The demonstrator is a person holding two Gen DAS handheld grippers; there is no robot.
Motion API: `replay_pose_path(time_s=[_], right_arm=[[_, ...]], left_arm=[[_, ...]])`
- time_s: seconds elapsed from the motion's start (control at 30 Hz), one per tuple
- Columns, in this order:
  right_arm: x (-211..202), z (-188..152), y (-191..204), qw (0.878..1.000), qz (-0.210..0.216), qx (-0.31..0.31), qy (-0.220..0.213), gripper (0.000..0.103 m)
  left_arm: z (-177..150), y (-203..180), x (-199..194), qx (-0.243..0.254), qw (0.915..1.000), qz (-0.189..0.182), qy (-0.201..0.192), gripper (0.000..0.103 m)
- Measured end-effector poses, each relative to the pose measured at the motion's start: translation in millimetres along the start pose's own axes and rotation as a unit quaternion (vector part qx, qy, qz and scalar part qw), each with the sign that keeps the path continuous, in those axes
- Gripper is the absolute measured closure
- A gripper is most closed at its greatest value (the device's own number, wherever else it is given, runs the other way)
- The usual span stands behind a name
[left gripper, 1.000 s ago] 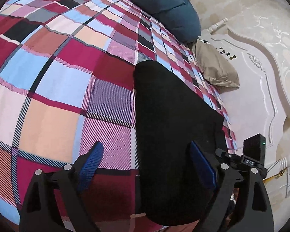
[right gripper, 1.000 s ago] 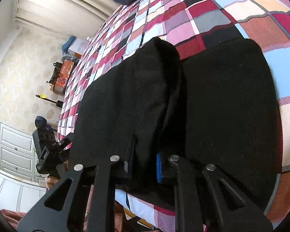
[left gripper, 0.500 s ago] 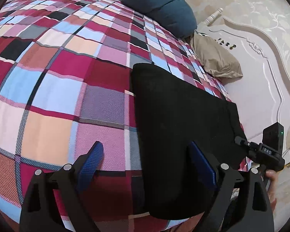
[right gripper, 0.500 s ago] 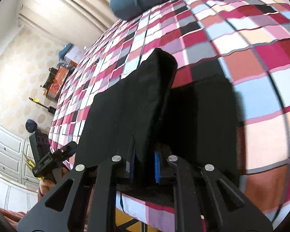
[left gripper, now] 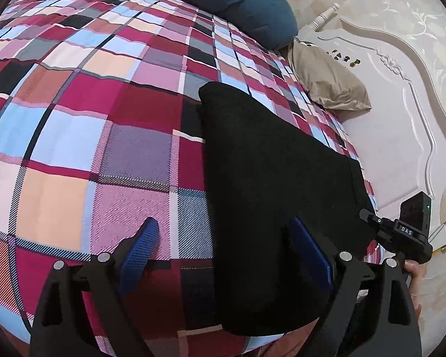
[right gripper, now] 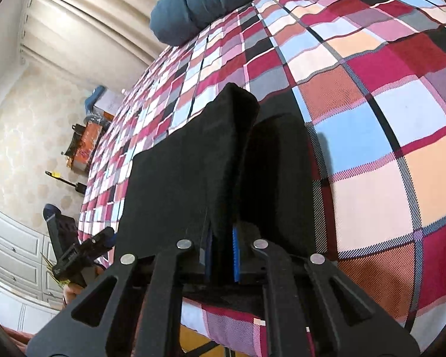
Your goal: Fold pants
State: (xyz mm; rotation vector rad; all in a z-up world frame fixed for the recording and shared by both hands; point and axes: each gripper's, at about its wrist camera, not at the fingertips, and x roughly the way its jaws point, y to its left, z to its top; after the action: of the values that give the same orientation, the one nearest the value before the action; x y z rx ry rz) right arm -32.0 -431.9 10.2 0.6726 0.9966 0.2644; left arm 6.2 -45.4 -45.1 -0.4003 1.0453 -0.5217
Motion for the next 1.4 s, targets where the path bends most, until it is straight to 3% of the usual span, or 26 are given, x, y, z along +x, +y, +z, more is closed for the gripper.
replay_pose_path(time_s=[0.23,0.43,0.73,0.9,1.0,1.13,1.27,1.4], right_arm=[[-14.8,-2.2,-16.0,1.0,-0.015,0.013,-0.012,0.094],[-17.4,-8.5,-37.1,0.999,0.0,0.043,-0.019,0.094],[-33.9,-5.6,-34.5,0.999,-0.008,0.039,-0.037,0.094],[-29.2,-14.0,-52.0,0.998,0.001,0.059,-0.026,0.093],[-33.5,-15.6,-57.7,0.997,0.016,0.076,-0.031,0.081],[-49.0,-18.3,-67.3,0.994,0.025,0.095,-0.049,0.044],[-56.5,-23.4,-76.4,0.991,0.059,0.108,-0.045,0.032],[-47.1,-28.6,-83.6,0.99,0.069,0.118,-0.022,0.032]], left_arm=[[2.7,-4.3,1.6,0.003,1.0,-0.003,0.002,0.014],[1.7,-7.4,6.6,0.006,0.9999,-0.006,0.011,0.014],[1.4,-11.8,10.2,-0.001,0.9996,-0.02,0.018,0.014],[-1.1,-13.6,16.4,-0.009,0.9992,-0.029,0.027,0.014],[-1.7,-15.7,17.2,-0.009,0.9991,-0.031,0.027,0.014],[-2.5,-15.2,16.1,-0.004,0.999,-0.034,0.028,0.014],[-3.8,5.9,12.2,-0.047,0.9969,-0.054,0.032,0.014],[-6.7,24.1,15.3,-0.1,0.9901,-0.084,0.051,0.014]])
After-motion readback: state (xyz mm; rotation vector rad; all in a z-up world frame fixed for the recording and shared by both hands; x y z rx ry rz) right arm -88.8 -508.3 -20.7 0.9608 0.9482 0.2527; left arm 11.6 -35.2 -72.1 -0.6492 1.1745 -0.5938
